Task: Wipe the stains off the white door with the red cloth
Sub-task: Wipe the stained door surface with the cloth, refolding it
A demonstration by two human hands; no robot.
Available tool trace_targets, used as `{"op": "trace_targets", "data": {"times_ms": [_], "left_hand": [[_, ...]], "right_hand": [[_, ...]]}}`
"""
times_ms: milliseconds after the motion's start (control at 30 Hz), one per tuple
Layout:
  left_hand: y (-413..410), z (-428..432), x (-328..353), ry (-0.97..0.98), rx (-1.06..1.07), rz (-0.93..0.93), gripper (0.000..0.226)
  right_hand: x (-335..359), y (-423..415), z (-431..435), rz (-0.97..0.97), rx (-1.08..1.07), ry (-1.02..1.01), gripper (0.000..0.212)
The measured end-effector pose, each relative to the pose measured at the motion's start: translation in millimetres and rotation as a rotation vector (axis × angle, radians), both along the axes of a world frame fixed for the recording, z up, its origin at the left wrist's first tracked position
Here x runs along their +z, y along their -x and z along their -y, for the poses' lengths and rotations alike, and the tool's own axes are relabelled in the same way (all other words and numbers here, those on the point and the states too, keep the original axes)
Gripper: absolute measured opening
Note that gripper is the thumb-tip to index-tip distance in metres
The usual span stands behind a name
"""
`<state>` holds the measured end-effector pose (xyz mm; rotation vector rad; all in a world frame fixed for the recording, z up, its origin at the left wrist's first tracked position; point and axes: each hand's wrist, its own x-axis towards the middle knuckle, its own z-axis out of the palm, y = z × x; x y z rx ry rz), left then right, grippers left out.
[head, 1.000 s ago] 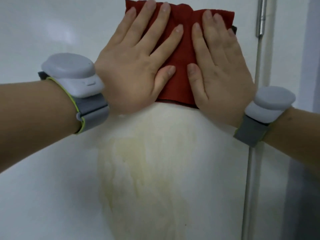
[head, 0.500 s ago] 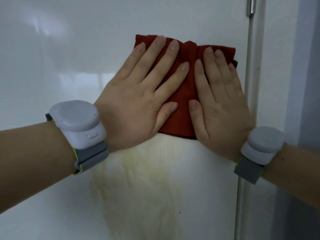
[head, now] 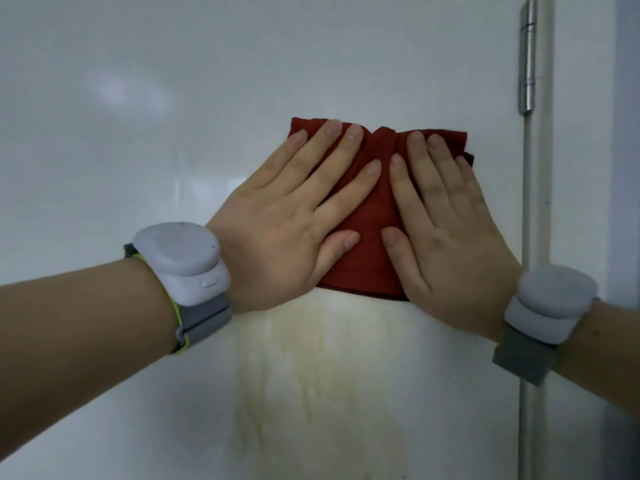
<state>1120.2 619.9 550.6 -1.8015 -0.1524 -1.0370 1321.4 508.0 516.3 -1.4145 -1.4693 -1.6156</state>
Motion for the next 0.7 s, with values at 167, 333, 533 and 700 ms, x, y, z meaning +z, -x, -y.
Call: {"op": "trace_targets", "data": {"times_ms": [167, 333, 533, 700], "left_hand": [[32, -15, 15, 0.029, 0.011, 0.085, 0.063], [40, -19, 7, 0.086, 0.008, 0.158, 0.063], [36, -18, -34, 0.172, 0.01, 0.227, 0.063], [39, -18, -81, 0.207, 0.025, 0.225, 0.063]], "right_hand": [[26, 34, -20, 0.022, -0.027, -0.044, 0.064], [25, 47, -31, 0.012, -0.012, -0.092, 0.063], [2, 47, -32, 0.068, -0.009, -0.04, 0.061], [-36, 48, -31, 0.09, -0.014, 0.014, 0.061]]}}
